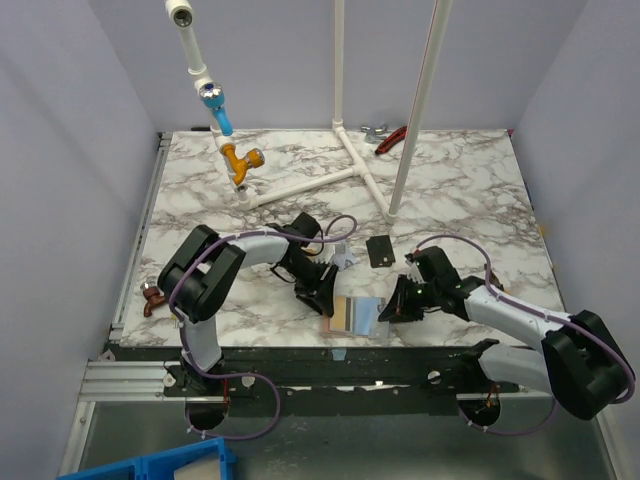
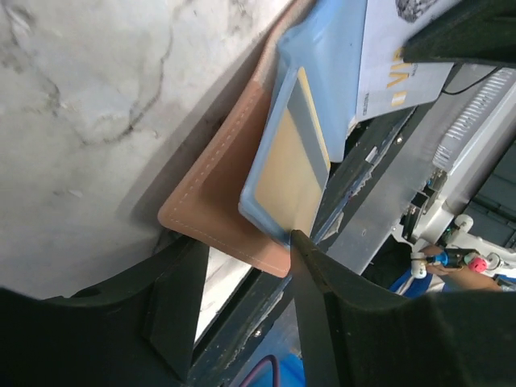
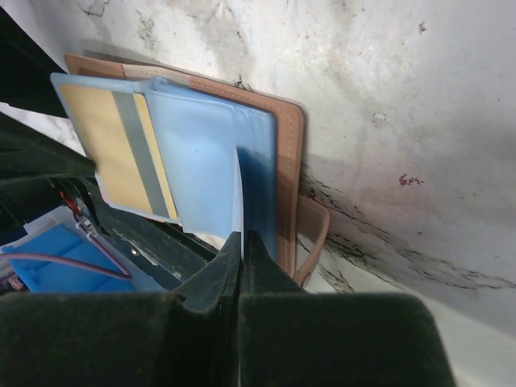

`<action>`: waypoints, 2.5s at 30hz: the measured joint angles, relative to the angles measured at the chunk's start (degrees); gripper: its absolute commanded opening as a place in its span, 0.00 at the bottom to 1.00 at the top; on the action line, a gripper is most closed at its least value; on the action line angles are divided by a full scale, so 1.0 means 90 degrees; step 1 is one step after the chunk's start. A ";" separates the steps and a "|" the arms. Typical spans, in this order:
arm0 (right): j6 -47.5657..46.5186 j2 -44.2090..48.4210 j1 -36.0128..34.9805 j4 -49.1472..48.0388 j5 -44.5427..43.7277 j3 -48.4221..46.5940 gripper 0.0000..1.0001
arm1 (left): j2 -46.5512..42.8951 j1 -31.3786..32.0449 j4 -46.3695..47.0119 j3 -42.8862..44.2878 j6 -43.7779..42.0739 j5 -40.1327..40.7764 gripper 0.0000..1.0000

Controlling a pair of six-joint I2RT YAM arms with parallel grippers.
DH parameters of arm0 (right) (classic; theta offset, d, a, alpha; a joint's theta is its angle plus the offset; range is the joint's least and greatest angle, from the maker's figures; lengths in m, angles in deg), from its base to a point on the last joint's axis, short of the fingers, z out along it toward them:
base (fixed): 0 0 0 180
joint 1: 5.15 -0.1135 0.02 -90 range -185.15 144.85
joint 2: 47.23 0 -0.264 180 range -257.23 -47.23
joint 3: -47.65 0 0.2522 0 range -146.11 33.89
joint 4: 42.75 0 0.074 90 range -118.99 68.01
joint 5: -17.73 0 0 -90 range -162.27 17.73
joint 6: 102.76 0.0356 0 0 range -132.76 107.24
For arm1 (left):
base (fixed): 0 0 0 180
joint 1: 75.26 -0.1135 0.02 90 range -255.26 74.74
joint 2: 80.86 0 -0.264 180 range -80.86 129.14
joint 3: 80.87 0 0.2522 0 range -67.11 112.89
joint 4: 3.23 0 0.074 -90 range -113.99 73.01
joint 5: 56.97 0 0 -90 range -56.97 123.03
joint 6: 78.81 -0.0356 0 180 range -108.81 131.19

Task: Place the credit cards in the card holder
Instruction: Turn over the card slot in the card holder.

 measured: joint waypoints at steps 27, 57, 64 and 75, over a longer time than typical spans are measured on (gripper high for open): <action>0.0202 -0.0090 -0.0066 -0.0721 -0.0236 -0.0248 0.01 | -0.0255 -0.0767 -0.0321 0.0420 -0.0282 0.0432 0.00; -0.0117 -0.0627 -0.0066 -0.0937 0.0187 -0.0095 0.01 | -0.0301 -0.0648 -0.0391 0.0503 -0.0430 0.0631 0.00; -0.0172 -0.0716 -0.0066 -0.1022 0.0301 -0.0107 0.01 | -0.0301 -0.0646 -0.0401 0.0505 -0.0454 0.0639 0.00; -0.0265 -0.0386 -0.0066 -0.0959 0.0408 -0.0257 0.01 | -0.0301 -0.0641 -0.0459 0.0556 -0.0478 0.0639 0.00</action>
